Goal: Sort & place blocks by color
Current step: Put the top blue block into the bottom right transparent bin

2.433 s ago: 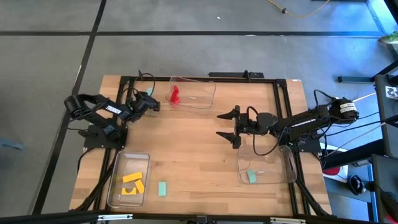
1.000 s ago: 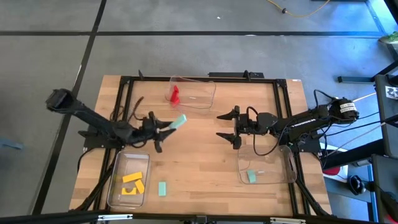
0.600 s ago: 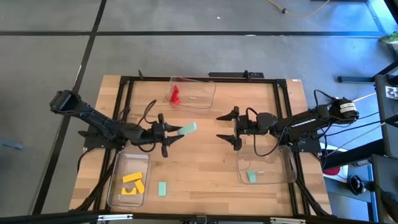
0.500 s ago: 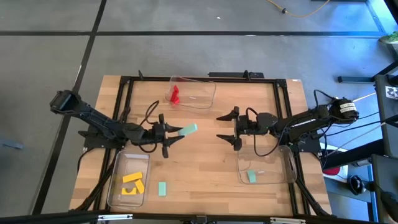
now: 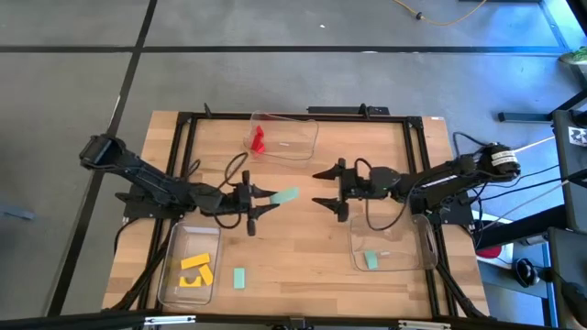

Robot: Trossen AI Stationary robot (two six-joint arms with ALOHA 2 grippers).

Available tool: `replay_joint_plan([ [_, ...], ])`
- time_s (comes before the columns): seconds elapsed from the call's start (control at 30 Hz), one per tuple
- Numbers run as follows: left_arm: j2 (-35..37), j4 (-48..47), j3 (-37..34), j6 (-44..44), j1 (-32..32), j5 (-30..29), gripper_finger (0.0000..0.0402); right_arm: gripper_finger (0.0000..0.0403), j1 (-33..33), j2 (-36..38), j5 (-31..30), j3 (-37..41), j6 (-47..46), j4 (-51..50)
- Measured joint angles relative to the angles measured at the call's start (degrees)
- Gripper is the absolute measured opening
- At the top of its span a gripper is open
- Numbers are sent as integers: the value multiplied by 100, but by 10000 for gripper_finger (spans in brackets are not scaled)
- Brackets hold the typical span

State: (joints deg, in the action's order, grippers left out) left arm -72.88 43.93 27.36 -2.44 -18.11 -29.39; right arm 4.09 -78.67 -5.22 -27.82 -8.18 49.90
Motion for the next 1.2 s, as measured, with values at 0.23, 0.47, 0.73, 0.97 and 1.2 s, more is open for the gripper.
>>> replay_joint_plan([
  [0.23, -314, -1086, 487, -58, 161, -8, 119, 369, 1, -702, 364, -568, 247, -15],
  [0.47, -304, -1174, 526, -150, 142, 31, 119, 369, 1, -826, 470, -859, 249, -386],
  [0.73, -304, -1170, 522, -200, 155, 346, 119, 367, 2, -1287, 427, -1252, 242, -527],
  [0.97, -304, -1229, 521, -297, 155, 355, 119, 297, 3, -1588, 496, -1576, 382, -583],
  [1.2, -304, -1347, 520, -319, 161, 294, 119, 155, 5, -1565, 631, -1573, 440, -769],
])
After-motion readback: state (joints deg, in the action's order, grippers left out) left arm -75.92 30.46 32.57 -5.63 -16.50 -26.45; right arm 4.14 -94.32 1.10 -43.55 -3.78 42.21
